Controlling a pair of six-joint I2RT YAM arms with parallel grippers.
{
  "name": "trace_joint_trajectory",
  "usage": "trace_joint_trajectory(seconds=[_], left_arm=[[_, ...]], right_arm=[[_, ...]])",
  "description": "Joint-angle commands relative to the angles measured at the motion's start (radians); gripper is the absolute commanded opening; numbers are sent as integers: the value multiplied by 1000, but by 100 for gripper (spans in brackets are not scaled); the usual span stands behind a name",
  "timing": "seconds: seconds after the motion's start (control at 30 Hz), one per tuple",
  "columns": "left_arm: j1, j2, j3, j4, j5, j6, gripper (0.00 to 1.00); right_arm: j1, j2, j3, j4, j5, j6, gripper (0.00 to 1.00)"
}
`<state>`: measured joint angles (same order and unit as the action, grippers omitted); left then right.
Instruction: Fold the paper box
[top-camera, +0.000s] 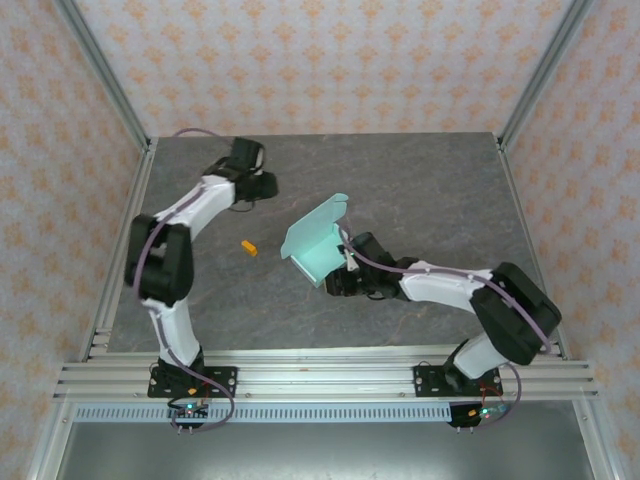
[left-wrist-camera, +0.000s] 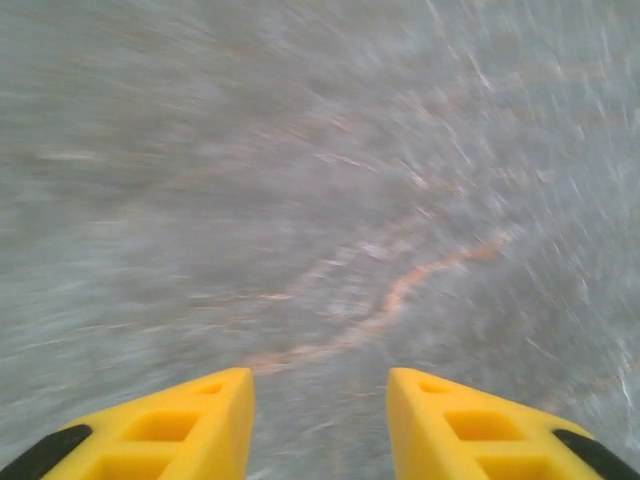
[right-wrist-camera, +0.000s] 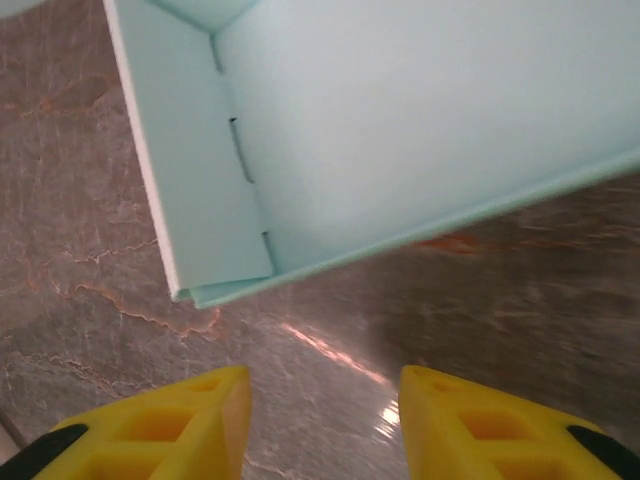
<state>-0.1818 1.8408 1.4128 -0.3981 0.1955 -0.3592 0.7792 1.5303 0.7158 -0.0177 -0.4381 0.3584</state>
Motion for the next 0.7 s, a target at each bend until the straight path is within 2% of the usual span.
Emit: trace_joint_trajectory(seconds=[0.0, 0.23, 0.43, 0.53, 0.67], left_arm=[[28, -130, -165, 95, -97, -48, 43], [114, -335, -478, 216, -179, -125, 49], [118, -409, -577, 252, -216, -129, 52], [117, -424, -593, 254, -187, -127, 53], [115, -454, -620, 265, -121, -133, 53]], right_arm=[[46, 56, 67, 97, -4, 20, 42], [99, 168, 155, 190, 18, 45, 40], [101, 243, 239, 200, 22, 28, 40], [101, 185, 219, 150, 71, -5, 42], [99, 33, 164, 1, 212, -73, 45]])
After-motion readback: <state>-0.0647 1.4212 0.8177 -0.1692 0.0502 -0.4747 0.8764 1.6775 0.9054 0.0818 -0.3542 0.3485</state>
